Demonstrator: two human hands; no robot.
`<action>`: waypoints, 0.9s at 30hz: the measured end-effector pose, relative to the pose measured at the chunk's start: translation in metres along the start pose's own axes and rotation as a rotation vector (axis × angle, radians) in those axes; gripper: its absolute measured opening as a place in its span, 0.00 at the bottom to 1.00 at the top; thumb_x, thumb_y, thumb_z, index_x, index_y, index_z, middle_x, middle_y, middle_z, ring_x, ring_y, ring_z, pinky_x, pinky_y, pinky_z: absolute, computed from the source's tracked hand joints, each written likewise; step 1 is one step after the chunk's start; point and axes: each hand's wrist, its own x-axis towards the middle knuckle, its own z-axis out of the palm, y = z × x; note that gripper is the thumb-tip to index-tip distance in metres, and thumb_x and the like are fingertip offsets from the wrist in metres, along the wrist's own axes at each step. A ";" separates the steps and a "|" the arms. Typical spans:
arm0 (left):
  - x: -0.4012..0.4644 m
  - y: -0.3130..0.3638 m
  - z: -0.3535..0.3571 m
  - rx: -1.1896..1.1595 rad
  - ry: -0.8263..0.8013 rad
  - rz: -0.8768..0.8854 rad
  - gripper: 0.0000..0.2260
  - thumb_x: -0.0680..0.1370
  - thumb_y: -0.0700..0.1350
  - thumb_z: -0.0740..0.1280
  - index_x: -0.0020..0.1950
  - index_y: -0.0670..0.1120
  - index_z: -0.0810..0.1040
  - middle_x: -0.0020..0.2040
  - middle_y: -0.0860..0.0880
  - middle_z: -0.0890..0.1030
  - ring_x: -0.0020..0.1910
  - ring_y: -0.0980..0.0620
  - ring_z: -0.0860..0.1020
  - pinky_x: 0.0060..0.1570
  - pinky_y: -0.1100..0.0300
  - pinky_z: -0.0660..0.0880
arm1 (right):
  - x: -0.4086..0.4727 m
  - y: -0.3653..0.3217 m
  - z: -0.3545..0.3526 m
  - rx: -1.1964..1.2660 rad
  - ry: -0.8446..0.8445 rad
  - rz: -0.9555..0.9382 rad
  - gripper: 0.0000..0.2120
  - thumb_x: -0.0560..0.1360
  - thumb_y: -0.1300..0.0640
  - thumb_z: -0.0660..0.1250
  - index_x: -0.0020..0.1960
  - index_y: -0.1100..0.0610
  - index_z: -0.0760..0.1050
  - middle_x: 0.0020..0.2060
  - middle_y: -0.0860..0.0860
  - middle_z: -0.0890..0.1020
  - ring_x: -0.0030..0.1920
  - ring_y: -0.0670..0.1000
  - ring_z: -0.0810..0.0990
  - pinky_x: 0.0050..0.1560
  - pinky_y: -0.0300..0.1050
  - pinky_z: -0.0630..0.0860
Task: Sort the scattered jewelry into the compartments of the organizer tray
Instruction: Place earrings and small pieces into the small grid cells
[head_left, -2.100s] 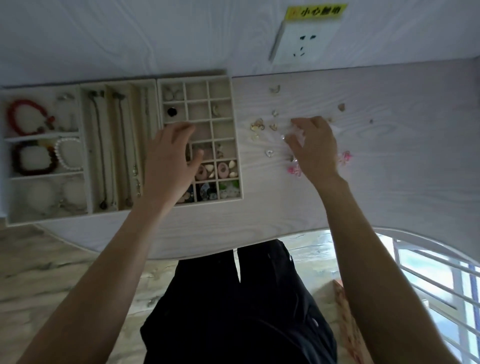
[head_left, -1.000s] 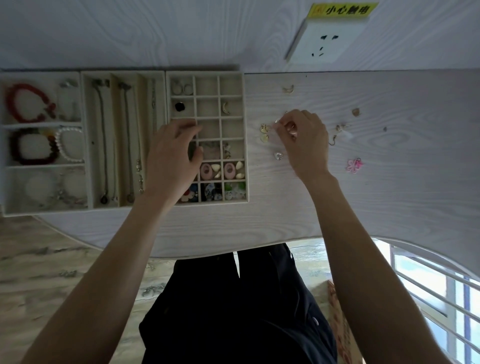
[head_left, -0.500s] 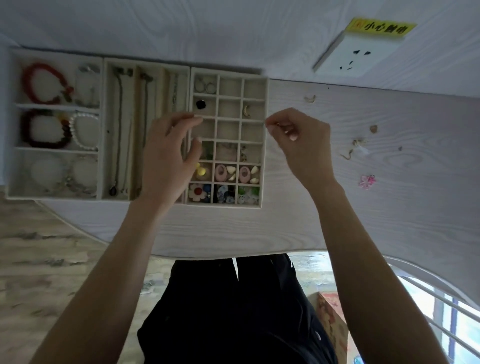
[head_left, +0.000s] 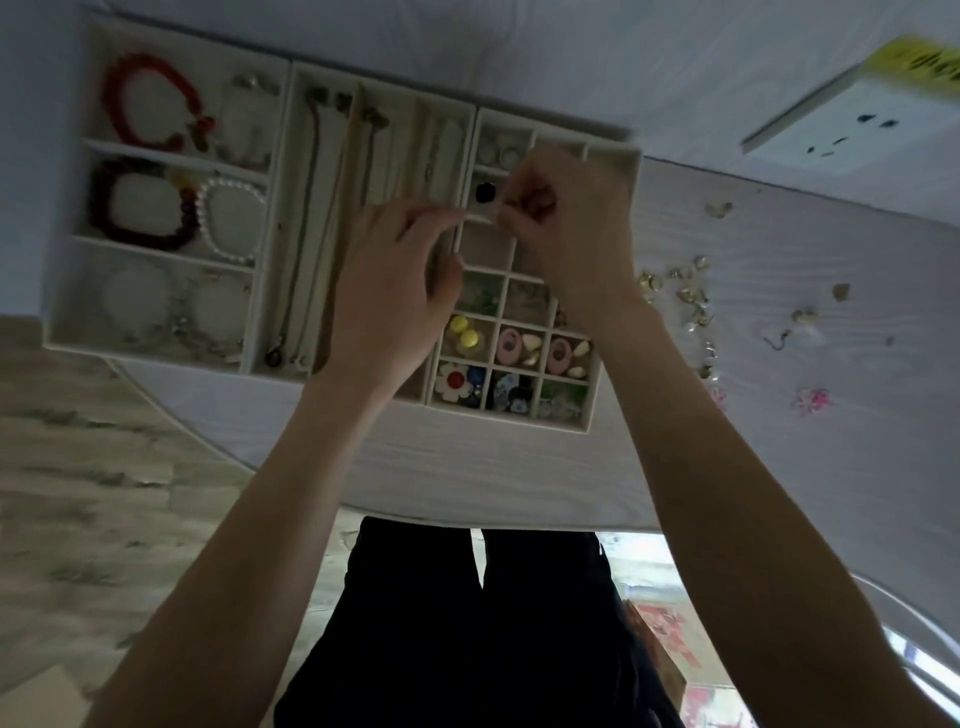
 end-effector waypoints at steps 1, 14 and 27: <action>0.001 0.000 0.000 0.000 -0.007 0.000 0.12 0.76 0.40 0.66 0.60 0.43 0.78 0.55 0.44 0.78 0.56 0.46 0.74 0.56 0.70 0.59 | 0.002 0.000 0.001 0.006 0.003 0.003 0.04 0.67 0.61 0.71 0.41 0.58 0.79 0.38 0.50 0.81 0.38 0.47 0.79 0.42 0.45 0.78; 0.006 -0.005 0.003 -0.023 0.014 0.010 0.12 0.77 0.40 0.66 0.59 0.42 0.79 0.55 0.44 0.78 0.56 0.45 0.74 0.59 0.77 0.56 | 0.015 -0.002 0.002 -0.212 -0.129 -0.160 0.07 0.70 0.63 0.66 0.47 0.59 0.82 0.41 0.52 0.84 0.40 0.48 0.79 0.44 0.42 0.75; 0.007 -0.004 0.004 -0.024 0.028 0.023 0.12 0.77 0.41 0.65 0.60 0.43 0.79 0.55 0.45 0.78 0.56 0.47 0.73 0.58 0.76 0.58 | 0.017 0.004 0.002 -0.031 -0.125 -0.098 0.06 0.69 0.55 0.72 0.44 0.56 0.81 0.36 0.46 0.80 0.34 0.38 0.74 0.38 0.29 0.68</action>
